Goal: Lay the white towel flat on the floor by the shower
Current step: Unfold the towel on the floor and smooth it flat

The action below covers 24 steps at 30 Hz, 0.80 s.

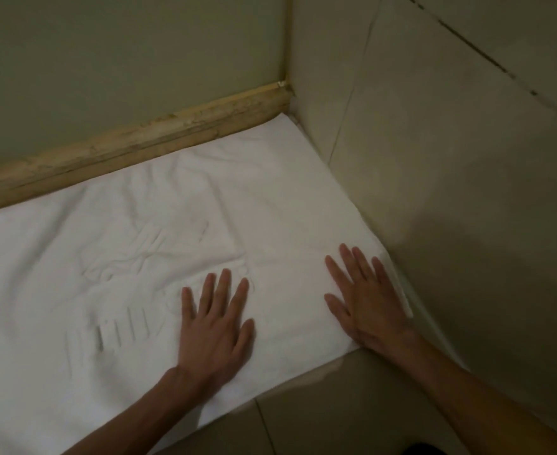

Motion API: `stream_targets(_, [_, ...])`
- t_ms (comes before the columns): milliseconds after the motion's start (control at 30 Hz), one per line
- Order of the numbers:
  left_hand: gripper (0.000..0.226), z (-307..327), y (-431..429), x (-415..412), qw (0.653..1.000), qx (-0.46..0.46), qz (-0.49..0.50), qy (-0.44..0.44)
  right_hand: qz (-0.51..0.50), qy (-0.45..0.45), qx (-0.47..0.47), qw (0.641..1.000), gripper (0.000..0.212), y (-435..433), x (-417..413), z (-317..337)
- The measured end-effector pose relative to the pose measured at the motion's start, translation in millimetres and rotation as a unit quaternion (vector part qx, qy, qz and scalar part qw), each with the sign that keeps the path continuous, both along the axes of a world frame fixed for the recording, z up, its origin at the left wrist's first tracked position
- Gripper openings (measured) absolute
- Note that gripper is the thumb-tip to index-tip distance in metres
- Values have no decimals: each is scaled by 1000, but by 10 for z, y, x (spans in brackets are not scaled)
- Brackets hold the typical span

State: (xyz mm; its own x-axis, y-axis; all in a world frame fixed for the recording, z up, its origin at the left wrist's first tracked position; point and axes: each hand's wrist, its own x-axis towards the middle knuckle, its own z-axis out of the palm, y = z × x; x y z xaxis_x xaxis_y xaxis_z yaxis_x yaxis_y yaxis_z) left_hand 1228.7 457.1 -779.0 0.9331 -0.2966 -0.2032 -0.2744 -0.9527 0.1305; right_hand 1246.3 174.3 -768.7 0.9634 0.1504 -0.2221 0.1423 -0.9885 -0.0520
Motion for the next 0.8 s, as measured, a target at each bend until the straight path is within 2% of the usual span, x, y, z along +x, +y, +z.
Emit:
stream_targets(167, [65, 14, -7, -5, 1000, 1, -1, 5, -1, 11, -18, 1000, 71, -81, 10, -3])
stream_targets(400, [68, 72, 2, 65, 1000, -11, -1, 2, 41, -4, 26, 999, 74, 384, 160, 115])
stream_targets(500, [69, 145, 92, 218, 998, -15, 57, -10, 84, -33, 73, 993, 72, 829, 303, 218])
stream_targets(633, [70, 197, 415, 386, 980, -44, 195, -19, 170, -75, 121, 975, 64, 1537, 410, 237])
stream_targets(800, [69, 245, 1014, 384, 957, -25, 289, -30, 239, -71, 148, 957, 56, 2308, 378, 177])
